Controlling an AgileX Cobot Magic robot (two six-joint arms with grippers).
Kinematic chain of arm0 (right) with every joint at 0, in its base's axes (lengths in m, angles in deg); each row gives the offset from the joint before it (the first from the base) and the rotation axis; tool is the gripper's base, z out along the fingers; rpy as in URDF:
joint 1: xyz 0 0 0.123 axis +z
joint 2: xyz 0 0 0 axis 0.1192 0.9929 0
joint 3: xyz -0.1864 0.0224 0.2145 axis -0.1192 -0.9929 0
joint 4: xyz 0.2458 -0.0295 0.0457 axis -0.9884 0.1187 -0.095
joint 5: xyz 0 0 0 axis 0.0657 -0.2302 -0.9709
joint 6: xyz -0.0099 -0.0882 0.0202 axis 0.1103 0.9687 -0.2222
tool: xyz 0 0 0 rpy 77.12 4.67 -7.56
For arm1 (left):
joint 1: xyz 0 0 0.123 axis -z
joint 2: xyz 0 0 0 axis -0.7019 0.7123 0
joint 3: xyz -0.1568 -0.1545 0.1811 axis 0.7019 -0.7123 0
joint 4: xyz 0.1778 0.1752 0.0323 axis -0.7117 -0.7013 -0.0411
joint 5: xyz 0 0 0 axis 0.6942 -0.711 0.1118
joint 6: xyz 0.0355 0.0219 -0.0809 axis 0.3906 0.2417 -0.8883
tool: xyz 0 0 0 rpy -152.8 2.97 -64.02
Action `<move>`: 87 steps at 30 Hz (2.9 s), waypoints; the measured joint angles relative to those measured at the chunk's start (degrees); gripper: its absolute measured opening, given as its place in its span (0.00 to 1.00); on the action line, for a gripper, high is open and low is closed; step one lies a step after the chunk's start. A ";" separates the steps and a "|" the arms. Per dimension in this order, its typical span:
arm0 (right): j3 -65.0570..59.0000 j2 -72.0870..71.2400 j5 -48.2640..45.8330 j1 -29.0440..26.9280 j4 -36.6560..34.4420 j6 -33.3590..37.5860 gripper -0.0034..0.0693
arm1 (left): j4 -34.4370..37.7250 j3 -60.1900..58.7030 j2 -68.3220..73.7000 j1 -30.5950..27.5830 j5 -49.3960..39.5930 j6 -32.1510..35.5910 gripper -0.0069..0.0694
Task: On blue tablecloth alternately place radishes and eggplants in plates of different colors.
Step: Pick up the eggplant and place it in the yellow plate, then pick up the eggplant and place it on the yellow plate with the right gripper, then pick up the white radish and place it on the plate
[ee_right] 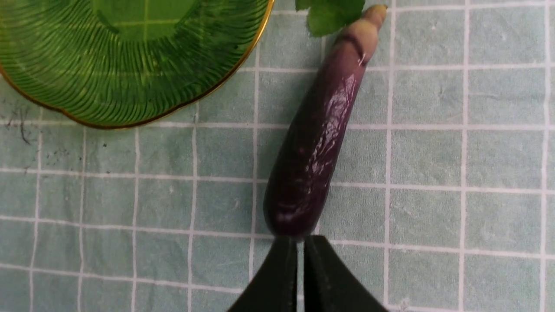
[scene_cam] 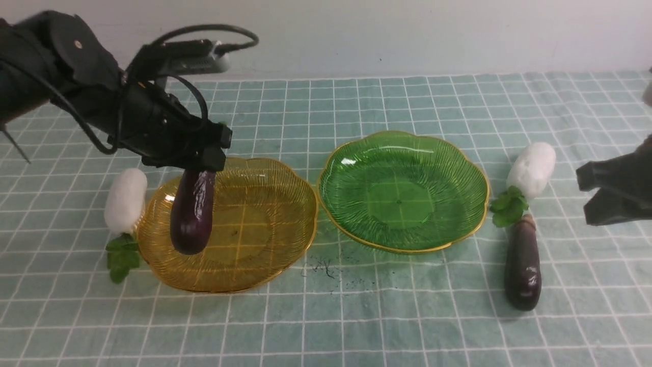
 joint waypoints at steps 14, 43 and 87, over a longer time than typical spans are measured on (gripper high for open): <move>5.45 22.43 4.96 0.12 -1.49 -1.28 0.69 | -3.64 4.24 7.78 0.00 0.74 -0.24 0.89; 27.28 23.21 -2.98 16.08 -11.33 2.01 0.51 | -7.64 -11.16 -29.62 0.00 -10.06 -9.75 0.08; 39.82 16.28 -12.83 25.29 14.36 -7.39 0.03 | -9.42 6.14 -4.28 -16.91 -7.21 -16.38 0.17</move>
